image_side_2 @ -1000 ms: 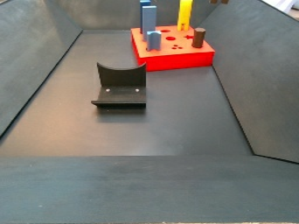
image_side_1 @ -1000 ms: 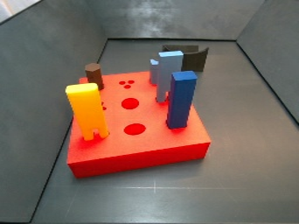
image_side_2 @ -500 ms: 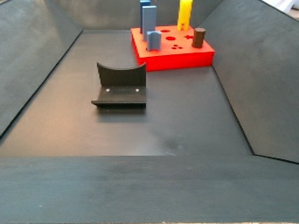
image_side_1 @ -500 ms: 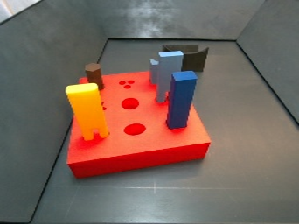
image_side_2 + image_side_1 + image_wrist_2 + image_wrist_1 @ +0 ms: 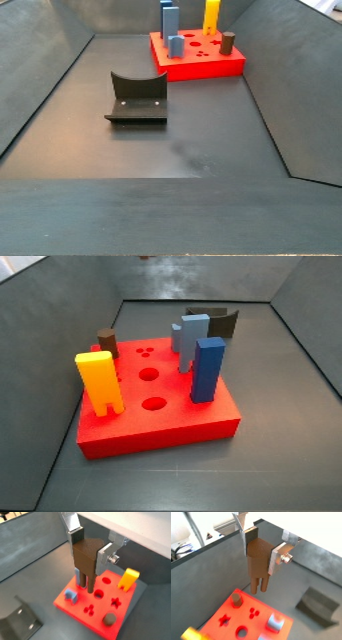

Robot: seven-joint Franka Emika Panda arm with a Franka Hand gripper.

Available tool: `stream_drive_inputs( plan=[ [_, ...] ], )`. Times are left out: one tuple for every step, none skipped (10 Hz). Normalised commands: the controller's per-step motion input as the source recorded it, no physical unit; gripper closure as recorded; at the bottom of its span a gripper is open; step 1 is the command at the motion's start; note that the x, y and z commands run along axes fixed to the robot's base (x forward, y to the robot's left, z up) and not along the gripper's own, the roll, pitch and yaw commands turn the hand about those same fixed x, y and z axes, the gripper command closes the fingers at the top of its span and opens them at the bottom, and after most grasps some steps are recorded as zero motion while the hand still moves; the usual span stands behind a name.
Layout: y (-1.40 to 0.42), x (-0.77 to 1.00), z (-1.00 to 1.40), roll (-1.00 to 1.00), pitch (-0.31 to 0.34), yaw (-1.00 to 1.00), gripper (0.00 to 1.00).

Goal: Pick up the 3 prong object. Move up. Move to above the board. Insert the 3 prong object.
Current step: Move to above the board, then insert the 3 prong object.

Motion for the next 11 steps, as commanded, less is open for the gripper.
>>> stream_drive_inputs(
  plan=[
    [-1.0, 0.39, 0.03, 0.01, 0.138, 0.01, 1.0],
    [-0.71, 0.3, 0.03, 0.02, 0.143, 0.01, 1.0],
    [-0.52, 0.24, 0.03, 0.03, 0.142, 0.01, 1.0],
    [-0.2, 0.12, 0.03, 0.05, 0.103, 0.01, 1.0],
    [0.02, -0.02, -0.01, 0.0, 0.0, 0.0, 1.0],
    [0.28, -0.26, -0.33, 0.0, -0.041, 0.21, 1.0],
    [0.6, -0.34, -0.57, -0.02, -0.049, 0.49, 1.0],
    [0.53, -0.36, -0.62, 0.0, -0.134, 0.6, 1.0],
    [0.51, -0.35, -0.71, 0.0, -0.149, 0.61, 1.0],
    [0.51, 0.0, -0.87, 0.0, -0.076, 0.57, 1.0],
    [0.25, 0.13, -0.99, 0.02, -0.059, 0.39, 1.0]
  ],
)
